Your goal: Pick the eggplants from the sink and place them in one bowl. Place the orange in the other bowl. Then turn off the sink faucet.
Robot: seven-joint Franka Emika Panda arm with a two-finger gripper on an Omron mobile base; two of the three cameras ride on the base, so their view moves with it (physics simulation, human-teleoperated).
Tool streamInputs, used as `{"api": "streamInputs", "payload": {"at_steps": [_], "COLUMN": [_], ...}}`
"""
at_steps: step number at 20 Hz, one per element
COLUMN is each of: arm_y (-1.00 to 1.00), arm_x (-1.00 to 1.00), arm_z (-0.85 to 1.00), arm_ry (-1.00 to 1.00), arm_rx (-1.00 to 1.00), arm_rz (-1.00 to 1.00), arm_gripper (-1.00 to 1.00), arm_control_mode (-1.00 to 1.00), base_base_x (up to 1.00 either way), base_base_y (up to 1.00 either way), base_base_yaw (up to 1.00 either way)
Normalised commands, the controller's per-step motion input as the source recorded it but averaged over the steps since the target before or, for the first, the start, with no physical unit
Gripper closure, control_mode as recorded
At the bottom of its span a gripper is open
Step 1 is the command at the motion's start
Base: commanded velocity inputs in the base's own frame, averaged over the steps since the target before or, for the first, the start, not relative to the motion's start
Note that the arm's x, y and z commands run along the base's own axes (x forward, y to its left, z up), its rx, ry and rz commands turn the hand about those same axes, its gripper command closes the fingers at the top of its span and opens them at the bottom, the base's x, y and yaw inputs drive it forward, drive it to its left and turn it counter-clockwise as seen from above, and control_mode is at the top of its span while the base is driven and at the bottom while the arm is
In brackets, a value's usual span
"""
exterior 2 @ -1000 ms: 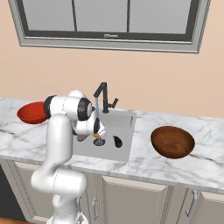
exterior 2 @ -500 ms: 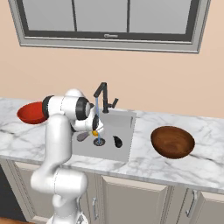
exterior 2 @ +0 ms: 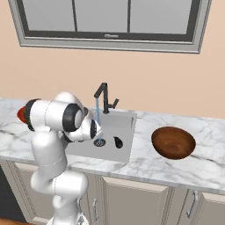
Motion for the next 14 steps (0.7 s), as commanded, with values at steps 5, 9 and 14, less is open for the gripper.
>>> {"api": "streamInputs", "payload": {"at_steps": [5, 9, 14], "arm_y": [0.45, 0.25, 0.0], "arm_x": [-0.25, -0.04, 0.0], "arm_z": [1.0, 1.0, 1.0], "arm_ry": [0.15, 0.3, 0.16], "arm_rx": [-0.03, -0.01, 0.0], "arm_rz": [0.08, 0.2, 0.29], "arm_gripper": [1.0, 1.0, 1.0], "arm_control_mode": [-1.0, -1.0, -1.0], "base_base_x": [0.0, 0.0, 0.0], "base_base_y": [0.0, 0.0, 0.0], "base_base_yaw": [0.0, 0.0, 0.0]}}
